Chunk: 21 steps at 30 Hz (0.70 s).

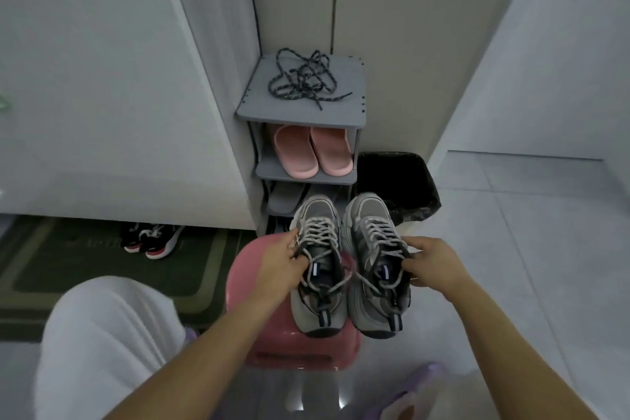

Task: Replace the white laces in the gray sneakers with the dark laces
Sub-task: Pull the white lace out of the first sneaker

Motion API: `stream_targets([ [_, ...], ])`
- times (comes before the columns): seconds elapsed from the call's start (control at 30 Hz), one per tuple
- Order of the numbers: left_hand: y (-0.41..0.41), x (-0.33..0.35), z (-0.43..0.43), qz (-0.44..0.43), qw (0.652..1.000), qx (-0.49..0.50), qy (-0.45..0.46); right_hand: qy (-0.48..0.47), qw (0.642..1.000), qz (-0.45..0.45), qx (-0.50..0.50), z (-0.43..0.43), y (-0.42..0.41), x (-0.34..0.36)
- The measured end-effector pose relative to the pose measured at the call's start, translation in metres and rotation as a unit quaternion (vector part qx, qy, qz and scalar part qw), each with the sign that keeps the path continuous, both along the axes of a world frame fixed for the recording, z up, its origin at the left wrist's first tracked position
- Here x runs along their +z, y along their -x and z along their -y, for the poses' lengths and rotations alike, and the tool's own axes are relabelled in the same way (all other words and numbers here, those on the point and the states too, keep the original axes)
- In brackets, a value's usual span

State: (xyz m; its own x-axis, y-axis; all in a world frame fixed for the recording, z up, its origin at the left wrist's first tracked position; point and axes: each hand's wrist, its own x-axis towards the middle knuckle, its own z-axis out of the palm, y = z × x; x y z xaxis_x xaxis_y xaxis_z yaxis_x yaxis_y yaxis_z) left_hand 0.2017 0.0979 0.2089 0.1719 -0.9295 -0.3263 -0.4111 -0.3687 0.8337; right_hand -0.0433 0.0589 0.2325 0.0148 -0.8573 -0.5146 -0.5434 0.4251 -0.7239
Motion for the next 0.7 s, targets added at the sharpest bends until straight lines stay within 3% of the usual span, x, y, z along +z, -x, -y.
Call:
stream_targets([
  [0.27,-0.047,0.0,-0.014,0.057,0.997,0.044,-0.012,0.003,0.999,-0.032,0.027,-0.003,-0.054,-0.009],
  [0.7,-0.085,-0.012,-0.018,0.049,0.995,0.065,-0.057,0.005,0.992,-0.116,0.052,-0.001,-0.104,-0.027],
])
